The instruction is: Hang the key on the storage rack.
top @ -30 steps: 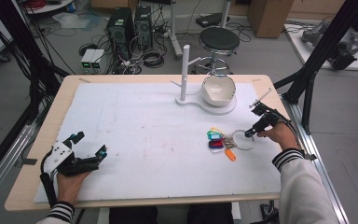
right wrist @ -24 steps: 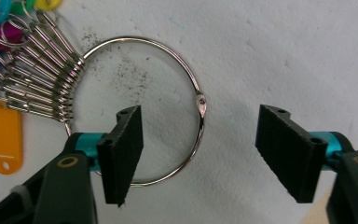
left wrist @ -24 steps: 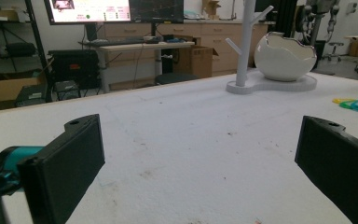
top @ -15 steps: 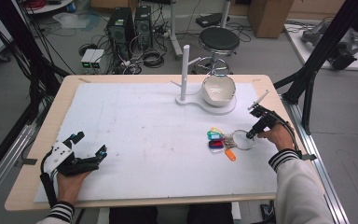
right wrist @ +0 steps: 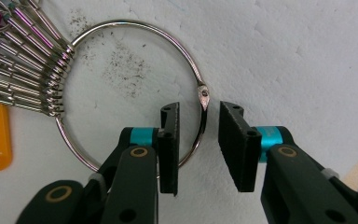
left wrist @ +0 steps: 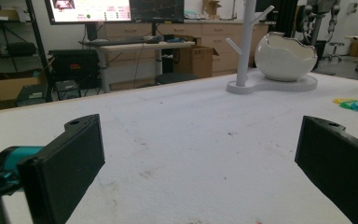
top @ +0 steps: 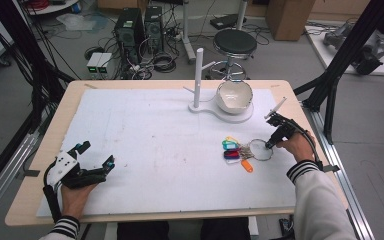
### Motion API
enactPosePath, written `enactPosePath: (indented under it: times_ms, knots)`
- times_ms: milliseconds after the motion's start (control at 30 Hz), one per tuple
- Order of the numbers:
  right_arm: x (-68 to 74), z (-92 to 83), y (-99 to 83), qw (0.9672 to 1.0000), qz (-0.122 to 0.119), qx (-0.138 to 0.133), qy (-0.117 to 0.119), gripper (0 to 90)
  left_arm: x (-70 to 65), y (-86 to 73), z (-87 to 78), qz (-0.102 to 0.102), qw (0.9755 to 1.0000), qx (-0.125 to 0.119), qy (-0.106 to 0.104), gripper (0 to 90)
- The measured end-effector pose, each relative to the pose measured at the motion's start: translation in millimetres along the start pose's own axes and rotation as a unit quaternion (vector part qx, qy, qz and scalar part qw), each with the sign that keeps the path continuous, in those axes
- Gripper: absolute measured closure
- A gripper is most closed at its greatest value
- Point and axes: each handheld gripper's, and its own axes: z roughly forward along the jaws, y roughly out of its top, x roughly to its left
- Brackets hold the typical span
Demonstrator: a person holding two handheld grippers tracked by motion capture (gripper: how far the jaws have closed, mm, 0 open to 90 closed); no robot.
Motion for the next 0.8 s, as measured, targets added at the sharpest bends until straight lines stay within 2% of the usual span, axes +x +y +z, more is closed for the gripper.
enactPosePath:
  times_ms: [267, 400, 533, 800]
  knots:
    - [0.2, 1.6, 0.9, 1.0, -0.004, 0.006, 0.002, 74.9, -0.4, 0.0, 0.1, 0.002, 1.0, -0.001, 0.0, 1.7]
    - [0.7, 1.9, 1.9, 0.9999, -0.003, 0.013, -0.005, 85.8, -0.4, 0.0, 0.1, 0.001, 1.0, -0.001, 0.001, 1.7]
    - [4.7, 2.3, 4.3, 0.9994, -0.014, 0.024, -0.018, 87.3, -0.4, 0.0, 0.1, 0.001, 1.0, -0.001, 0.001, 1.7]
    - [6.3, -1.1, 3.6, 0.9991, -0.026, 0.017, -0.029, 87.7, -0.4, 0.0, 0.1, 0.001, 1.0, -0.001, 0.002, 1.7]
